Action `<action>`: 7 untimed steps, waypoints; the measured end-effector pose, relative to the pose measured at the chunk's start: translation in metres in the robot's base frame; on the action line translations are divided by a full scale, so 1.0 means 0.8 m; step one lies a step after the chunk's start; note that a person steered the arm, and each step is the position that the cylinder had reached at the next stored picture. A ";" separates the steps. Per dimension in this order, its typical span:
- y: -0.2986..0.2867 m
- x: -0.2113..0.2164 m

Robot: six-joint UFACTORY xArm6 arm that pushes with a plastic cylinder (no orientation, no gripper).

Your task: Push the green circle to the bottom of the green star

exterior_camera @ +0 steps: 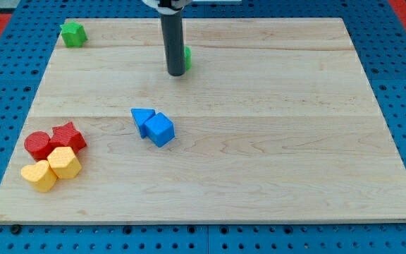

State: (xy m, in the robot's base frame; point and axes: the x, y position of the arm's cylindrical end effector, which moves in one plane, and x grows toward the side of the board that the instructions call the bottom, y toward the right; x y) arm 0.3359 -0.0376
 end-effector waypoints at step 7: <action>-0.059 -0.014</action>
State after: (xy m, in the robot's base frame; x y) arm 0.3245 -0.0850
